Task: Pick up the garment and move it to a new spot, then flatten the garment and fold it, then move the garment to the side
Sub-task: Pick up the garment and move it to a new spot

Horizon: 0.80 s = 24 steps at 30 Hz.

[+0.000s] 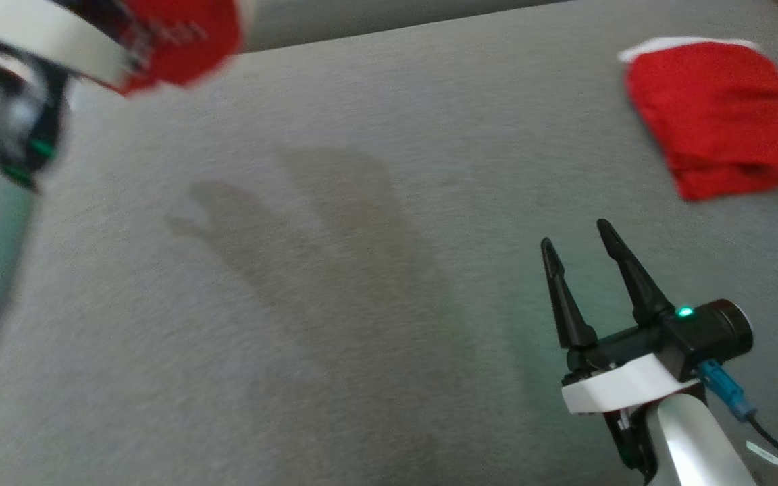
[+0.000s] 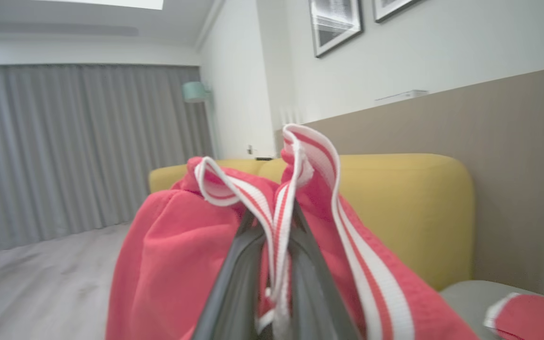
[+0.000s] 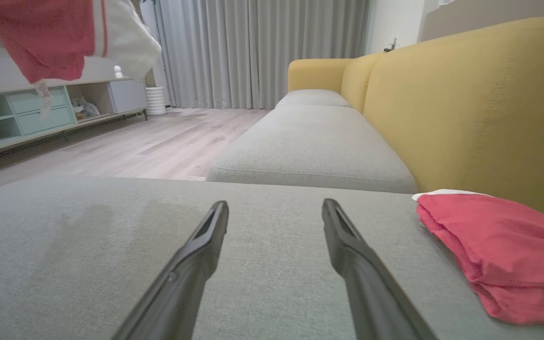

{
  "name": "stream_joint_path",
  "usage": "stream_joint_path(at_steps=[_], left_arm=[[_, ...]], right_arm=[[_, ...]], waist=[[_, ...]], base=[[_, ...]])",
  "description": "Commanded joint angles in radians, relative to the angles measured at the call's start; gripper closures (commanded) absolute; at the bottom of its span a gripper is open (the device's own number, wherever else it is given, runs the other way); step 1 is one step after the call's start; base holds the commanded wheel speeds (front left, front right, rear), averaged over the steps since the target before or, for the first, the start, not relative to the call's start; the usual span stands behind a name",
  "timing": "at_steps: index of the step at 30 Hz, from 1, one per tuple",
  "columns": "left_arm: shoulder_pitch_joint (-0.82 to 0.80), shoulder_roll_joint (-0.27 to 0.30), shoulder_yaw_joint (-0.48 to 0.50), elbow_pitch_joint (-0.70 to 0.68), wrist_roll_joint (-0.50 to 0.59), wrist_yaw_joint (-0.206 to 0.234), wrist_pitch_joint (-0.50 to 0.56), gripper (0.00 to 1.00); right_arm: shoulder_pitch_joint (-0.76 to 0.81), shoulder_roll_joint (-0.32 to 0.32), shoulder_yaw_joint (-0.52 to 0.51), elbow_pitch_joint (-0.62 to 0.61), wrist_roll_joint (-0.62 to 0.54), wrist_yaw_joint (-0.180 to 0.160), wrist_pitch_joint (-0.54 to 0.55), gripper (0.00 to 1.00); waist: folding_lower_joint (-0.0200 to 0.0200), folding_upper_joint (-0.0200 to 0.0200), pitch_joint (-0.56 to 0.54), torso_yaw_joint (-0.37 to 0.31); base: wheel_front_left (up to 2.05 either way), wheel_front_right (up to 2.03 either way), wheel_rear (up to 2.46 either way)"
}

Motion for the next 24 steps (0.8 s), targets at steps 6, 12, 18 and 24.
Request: stream_joint_path(at_steps=[6, 12, 18, 24], left_arm=[[0.132, -0.043, -0.063, -0.082, 0.016, 0.035, -0.023, 1.00], [0.323, -0.151, -0.206, 0.050, 0.085, 0.040, -0.153, 1.00], [0.428, -0.254, -0.276, 0.182, 0.144, 0.064, -0.240, 0.00], [0.565, -0.324, -0.144, 0.046, 0.196, 0.129, -0.253, 0.00]], right_arm=[[-0.031, 0.009, 0.044, -0.048, 0.041, -0.001, 0.000, 0.00], [-0.035, 0.010, 0.064, -0.059, 0.065, -0.001, 0.000, 0.00], [-0.032, 0.010, 0.064, -0.046, 0.068, -0.001, 0.000, 0.00], [-0.009, 0.010, 0.035, -0.019, 0.069, -0.001, 0.000, 0.00]], waist=[[0.0003, 0.0000, 0.002, -0.148], [0.0003, 0.0000, 0.064, -0.170], [0.0003, 0.0000, 0.076, -0.134], [0.0003, 0.0000, 0.010, -0.043]], base=[[0.00, 0.00, 0.00], [0.00, 0.00, 0.00], [0.00, 0.00, 0.00], [0.00, 0.00, 0.00]])
